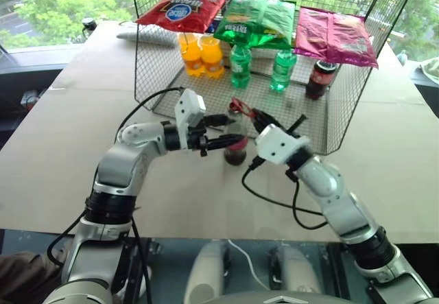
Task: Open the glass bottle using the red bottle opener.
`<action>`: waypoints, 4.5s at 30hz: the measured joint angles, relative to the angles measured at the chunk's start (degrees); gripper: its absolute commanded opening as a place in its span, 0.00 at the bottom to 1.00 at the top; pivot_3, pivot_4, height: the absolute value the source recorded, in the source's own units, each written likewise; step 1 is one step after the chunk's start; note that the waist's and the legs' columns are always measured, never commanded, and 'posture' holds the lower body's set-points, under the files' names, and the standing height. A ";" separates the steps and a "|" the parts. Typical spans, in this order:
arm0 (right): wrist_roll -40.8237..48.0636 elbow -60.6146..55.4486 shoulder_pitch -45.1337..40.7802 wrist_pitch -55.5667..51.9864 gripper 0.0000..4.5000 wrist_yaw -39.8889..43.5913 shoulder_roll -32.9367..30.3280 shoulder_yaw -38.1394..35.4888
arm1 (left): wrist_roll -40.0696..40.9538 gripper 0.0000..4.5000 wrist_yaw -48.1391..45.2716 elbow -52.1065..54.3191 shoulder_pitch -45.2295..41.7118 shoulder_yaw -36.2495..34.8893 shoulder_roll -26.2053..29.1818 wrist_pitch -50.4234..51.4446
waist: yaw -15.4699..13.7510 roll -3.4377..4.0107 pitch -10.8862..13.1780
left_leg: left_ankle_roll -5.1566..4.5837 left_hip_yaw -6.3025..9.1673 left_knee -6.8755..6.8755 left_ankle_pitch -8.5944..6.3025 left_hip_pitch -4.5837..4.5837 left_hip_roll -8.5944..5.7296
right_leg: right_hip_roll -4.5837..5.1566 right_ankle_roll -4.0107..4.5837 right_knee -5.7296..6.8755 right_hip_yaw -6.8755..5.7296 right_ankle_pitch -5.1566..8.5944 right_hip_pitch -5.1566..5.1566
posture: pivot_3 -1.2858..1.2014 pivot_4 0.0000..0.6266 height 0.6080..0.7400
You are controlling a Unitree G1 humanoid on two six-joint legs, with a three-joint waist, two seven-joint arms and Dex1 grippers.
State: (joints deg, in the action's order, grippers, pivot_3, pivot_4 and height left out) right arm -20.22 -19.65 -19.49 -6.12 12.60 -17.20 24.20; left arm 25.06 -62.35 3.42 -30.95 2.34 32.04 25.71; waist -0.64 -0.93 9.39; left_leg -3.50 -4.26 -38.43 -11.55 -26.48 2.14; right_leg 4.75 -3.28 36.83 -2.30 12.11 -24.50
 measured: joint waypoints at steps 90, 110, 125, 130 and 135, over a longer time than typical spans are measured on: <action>-17.40 -3.38 -4.83 0.06 0.00 16.97 -4.71 -4.28 | -2.53 0.48 -0.01 -2.52 -3.69 2.01 -0.89 2.59 | -0.22 0.26 0.01 | 0.07 0.12 0.14 -0.29 0.75 0.00 | 0.31 -0.17 -0.10 -0.12 0.16 0.61 | 0.52 0.24 1.00; -16.07 -2.50 -9.84 4.24 0.00 21.25 -11.93 -5.08 | -2.51 0.48 -0.50 -3.28 -3.66 2.47 -0.87 0.38 | -0.37 0.35 0.10 | 0.06 0.15 0.16 -0.30 0.66 -0.03 | 0.41 -0.17 -0.18 -0.18 0.16 0.59 | 0.52 0.24 1.00; -15.20 -2.23 -12.53 7.04 0.00 23.55 -14.96 -6.74 | -2.54 0.48 -0.55 -4.04 -3.96 2.89 -1.74 -1.06 | -0.08 0.36 0.12 | 0.06 0.08 0.28 -0.29 0.65 0.01 | 0.37 -0.16 -0.24 -0.21 0.16 0.48 | 0.52 0.24 1.00; -14.15 -2.26 -12.94 6.74 0.00 24.69 -14.93 -7.16 | -2.53 0.48 -0.57 -4.03 -3.96 2.92 -1.72 -1.19 | -0.08 0.36 0.12 | 0.06 0.09 0.29 -0.29 0.66 0.02 | 0.36 -0.16 -0.24 -0.21 0.16 0.47 | 0.52 0.24 1.00; -13.50 -2.62 -12.94 6.35 0.00 25.09 -13.86 -7.19 | -2.50 0.48 -0.58 -3.99 -3.94 2.92 -1.63 -1.20 | -0.08 0.36 0.12 | 0.06 0.09 0.29 -0.30 0.65 0.02 | 0.36 -0.15 -0.24 -0.21 0.16 0.47 | 0.52 0.24 1.00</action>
State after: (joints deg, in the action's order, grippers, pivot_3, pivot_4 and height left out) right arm -33.72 -22.27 -32.43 0.23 37.69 -31.05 17.02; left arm 22.55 -62.93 -0.56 -34.89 5.25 30.41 24.51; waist -0.72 -0.57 9.51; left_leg -3.44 -4.17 -38.14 -11.84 -25.83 2.15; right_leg 5.12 -3.44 36.58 -2.51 12.27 -24.03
